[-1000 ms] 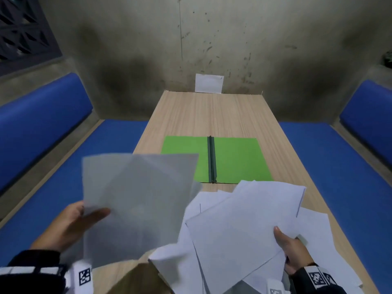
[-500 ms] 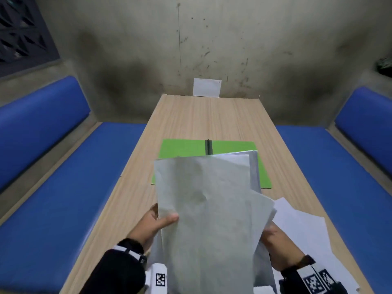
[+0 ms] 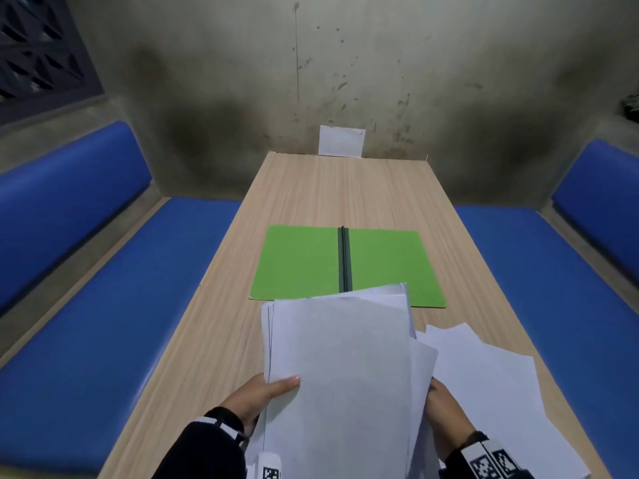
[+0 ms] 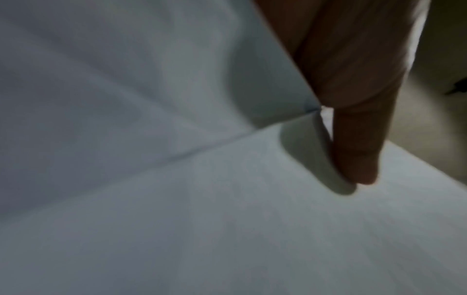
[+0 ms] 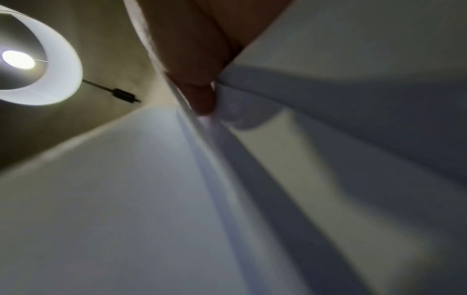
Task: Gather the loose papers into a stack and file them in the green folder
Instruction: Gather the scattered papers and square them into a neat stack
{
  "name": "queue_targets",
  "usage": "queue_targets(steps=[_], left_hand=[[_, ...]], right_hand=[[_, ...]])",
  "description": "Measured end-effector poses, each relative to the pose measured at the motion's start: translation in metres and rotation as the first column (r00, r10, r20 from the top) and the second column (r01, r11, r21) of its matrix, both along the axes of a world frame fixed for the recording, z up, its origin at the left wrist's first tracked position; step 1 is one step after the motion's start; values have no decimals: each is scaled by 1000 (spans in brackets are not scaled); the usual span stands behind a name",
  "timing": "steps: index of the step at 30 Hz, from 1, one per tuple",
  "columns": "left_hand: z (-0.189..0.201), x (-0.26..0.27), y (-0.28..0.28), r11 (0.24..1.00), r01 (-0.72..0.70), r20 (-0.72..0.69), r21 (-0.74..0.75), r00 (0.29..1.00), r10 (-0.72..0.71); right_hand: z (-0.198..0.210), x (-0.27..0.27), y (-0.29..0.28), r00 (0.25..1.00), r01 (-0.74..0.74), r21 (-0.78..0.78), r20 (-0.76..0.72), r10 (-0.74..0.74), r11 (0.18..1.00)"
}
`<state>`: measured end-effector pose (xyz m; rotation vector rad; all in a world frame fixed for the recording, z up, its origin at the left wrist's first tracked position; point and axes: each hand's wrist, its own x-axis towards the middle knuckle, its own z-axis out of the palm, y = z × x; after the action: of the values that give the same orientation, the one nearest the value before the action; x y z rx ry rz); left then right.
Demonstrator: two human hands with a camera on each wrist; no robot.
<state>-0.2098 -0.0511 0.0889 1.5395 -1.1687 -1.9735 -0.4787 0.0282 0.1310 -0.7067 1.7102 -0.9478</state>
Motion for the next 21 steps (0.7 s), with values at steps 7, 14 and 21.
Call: queue_targets(steps=[7, 14, 21], left_hand=[[15, -6, 8, 983, -126, -23, -137, 992, 124], [90, -13, 16, 873, -233, -191, -428, 968, 165], [111, -5, 25, 776, -177, -223, -605, 974, 49]], right_hand=[[-4, 6, 9, 892, 48, -120, 451, 11, 992], [59, 8, 9, 982, 70, -477, 186, 23, 876], [63, 6, 9, 993, -24, -536, 86, 83, 844]])
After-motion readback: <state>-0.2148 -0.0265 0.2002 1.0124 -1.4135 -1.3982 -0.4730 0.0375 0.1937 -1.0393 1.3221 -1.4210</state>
